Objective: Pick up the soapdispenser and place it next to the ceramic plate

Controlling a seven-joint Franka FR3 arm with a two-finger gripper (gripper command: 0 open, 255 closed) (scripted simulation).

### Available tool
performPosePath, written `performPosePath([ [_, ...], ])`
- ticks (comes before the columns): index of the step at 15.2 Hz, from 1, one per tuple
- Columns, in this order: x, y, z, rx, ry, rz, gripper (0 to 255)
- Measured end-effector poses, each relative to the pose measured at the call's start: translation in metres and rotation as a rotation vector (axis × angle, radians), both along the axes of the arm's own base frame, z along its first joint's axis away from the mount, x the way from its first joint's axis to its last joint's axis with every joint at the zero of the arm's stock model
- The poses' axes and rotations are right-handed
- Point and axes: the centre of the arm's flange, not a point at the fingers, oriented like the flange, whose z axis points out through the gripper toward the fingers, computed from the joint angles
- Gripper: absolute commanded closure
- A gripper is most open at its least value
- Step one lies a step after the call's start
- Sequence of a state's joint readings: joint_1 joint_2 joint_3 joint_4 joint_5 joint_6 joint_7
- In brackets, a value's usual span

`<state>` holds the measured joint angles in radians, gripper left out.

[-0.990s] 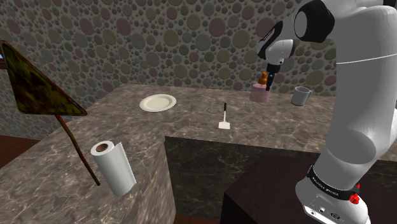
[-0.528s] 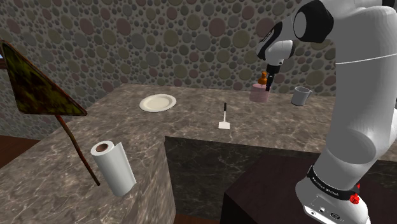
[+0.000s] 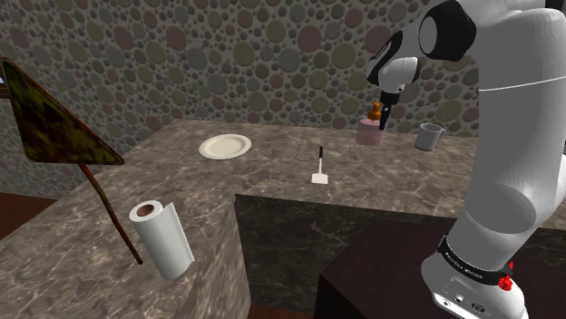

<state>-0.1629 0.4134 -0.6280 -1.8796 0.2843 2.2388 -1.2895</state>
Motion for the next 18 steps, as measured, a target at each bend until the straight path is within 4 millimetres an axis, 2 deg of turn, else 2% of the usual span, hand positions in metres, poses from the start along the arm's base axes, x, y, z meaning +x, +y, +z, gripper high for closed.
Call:
performPosePath([
  [5, 0.001, 0.000, 0.010, 0.001, 0.001, 0.001, 255],
  [18, 0.001, 0.001, 0.077, 0.001, 0.000, 0.001, 255],
])
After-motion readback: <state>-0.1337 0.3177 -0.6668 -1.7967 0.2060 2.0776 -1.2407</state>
